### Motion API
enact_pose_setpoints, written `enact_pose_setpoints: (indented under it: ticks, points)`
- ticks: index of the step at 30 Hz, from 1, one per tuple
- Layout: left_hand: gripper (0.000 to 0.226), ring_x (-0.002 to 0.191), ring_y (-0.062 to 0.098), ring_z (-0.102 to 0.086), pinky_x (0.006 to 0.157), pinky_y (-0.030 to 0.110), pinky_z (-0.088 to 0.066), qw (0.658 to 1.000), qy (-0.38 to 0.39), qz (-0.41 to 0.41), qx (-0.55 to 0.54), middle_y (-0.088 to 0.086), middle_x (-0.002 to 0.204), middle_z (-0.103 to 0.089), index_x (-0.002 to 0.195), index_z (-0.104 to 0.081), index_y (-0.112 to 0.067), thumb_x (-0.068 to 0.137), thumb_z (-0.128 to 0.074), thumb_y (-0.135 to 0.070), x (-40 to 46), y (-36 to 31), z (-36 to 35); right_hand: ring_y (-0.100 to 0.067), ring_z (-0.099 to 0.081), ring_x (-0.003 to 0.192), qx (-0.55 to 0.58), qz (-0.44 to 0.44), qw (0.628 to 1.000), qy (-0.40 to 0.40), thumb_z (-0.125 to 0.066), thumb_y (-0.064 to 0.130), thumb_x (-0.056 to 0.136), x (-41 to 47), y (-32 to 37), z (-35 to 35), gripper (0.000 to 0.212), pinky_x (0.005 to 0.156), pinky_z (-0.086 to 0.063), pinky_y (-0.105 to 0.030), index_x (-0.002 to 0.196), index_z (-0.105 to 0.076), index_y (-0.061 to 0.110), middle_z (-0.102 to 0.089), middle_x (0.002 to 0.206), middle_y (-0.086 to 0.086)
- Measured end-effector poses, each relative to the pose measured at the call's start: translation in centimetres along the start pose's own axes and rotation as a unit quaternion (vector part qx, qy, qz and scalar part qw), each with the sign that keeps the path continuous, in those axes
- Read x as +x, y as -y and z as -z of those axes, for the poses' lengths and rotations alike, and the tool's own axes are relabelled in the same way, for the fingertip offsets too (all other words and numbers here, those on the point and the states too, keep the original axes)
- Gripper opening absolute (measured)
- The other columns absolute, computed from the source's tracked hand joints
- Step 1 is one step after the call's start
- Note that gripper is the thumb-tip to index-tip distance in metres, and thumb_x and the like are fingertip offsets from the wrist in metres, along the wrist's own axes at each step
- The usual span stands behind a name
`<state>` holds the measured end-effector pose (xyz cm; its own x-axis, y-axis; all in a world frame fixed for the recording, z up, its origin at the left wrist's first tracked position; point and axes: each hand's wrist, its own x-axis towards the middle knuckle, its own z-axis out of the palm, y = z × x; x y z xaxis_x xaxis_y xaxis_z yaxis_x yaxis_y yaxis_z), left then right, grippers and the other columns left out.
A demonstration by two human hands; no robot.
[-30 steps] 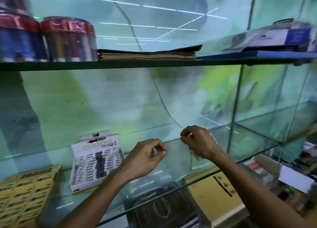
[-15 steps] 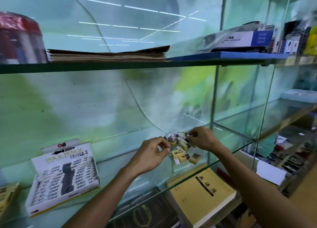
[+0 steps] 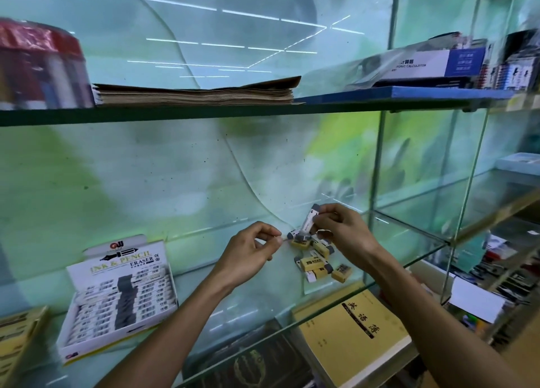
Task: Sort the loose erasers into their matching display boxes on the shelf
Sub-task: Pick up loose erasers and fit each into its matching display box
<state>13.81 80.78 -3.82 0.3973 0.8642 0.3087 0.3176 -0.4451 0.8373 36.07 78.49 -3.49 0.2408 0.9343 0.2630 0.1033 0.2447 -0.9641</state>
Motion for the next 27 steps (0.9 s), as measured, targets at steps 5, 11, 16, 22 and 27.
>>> enact_pose_setpoints:
  ticks: [5, 11, 16, 22, 27]
  points:
    - [0.014, 0.072, 0.013, -0.067, 0.064, 0.031, -0.051, 0.997, -0.009, 0.028, -0.073, -0.003, 0.094, -0.071, 0.102, -0.064, -0.023, 0.092, -0.066, -0.032, -0.7, -0.1, 0.9, -0.022, -0.065, 0.073, 0.031, 0.051, 0.994, 0.092, -0.061, 0.006, 0.093, -1.9, 1.3, -4.1, 0.026, 0.072, -0.055, -0.030, 0.116, -0.062, 0.019, -0.070, 0.085, -0.016]
    - [0.010, 0.060, 0.020, -0.056, 0.053, 0.027, -0.043, 0.966, -0.043, 0.063, -0.247, 0.009, 0.080, -0.066, 0.104, -0.062, -0.003, 0.095, -0.059, -0.007, -2.1, -0.1, 4.0, -0.017, -0.065, 0.070, 0.021, 0.102, 0.983, 0.151, -0.060, 0.007, 0.095, -2.7, 2.6, -7.1, 0.021, 0.070, -0.052, -0.023, 0.115, -0.062, 0.009, -0.073, 0.086, -0.016]
    - [0.015, 0.059, 0.022, -0.056, 0.052, 0.027, -0.043, 0.936, -0.030, 0.106, -0.333, 0.010, 0.074, -0.063, 0.104, -0.065, 0.000, 0.096, -0.055, -0.007, -4.2, 0.6, 7.9, -0.019, -0.067, 0.071, 0.031, 0.100, 0.976, 0.191, -0.062, 0.007, 0.092, -2.6, 2.4, -10.5, 0.017, 0.067, -0.052, -0.028, 0.107, -0.063, -0.002, -0.072, 0.084, -0.016]
    - [0.008, 0.072, 0.010, -0.062, 0.065, 0.023, -0.048, 0.992, -0.118, 0.013, 0.032, -0.002, 0.087, -0.072, 0.099, -0.067, -0.022, 0.094, -0.063, -0.027, -7.4, 2.1, 12.7, -0.021, -0.068, 0.071, 0.046, 0.097, 0.966, 0.236, -0.064, 0.005, 0.091, -3.2, 2.9, -15.6, 0.017, 0.066, -0.053, -0.029, 0.103, -0.062, -0.007, -0.072, 0.084, -0.017]
    - [0.013, 0.074, 0.002, -0.057, 0.065, 0.008, -0.040, 0.941, -0.157, -0.118, 0.277, -0.011, 0.090, -0.062, 0.100, -0.066, -0.024, 0.088, -0.071, -0.023, -10.0, 2.3, 16.6, -0.018, -0.062, 0.063, 0.046, 0.096, 0.956, 0.272, -0.066, 0.008, 0.090, -3.9, 3.7, -20.3, 0.020, 0.063, -0.050, -0.028, 0.101, -0.061, -0.008, -0.072, 0.078, -0.018]
